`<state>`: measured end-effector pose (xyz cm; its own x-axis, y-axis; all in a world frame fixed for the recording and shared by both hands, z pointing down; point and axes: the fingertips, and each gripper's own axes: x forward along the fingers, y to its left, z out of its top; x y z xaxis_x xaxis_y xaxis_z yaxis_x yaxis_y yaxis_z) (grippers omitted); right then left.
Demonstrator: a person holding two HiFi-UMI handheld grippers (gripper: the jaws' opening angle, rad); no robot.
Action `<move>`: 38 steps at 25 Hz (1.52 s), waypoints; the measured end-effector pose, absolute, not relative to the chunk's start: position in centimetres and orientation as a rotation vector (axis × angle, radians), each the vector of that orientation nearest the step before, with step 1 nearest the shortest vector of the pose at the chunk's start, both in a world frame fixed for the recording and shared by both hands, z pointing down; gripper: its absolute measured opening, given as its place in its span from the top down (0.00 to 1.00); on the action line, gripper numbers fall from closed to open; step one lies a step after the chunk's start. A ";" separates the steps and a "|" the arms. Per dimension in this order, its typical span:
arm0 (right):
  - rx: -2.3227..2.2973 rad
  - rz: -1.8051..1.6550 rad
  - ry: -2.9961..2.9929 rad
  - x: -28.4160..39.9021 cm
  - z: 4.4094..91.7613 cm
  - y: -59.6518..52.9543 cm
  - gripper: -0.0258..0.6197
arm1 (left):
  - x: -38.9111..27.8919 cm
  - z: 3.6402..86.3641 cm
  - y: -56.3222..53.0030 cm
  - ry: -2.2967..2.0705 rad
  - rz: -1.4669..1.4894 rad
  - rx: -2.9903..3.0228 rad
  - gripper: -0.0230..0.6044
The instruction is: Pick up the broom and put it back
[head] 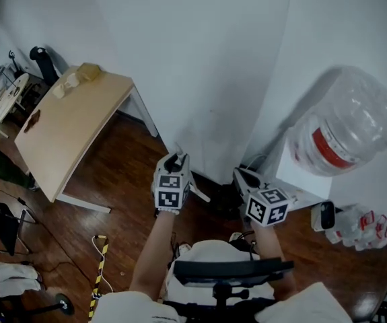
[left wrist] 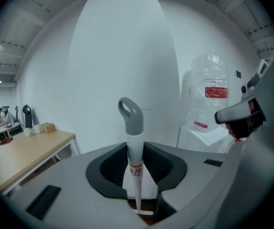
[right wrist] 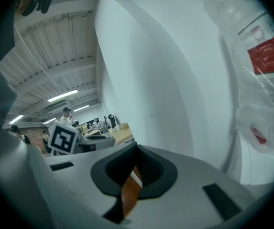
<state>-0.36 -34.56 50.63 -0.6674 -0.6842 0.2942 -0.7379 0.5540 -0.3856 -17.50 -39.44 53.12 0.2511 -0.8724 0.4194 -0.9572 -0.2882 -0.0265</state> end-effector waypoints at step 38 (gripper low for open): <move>1.289 0.773 -2.645 0.7 51.1 -34.3 0.95 | -18.0 55.7 -36.6 -1.665 0.564 2.259 0.80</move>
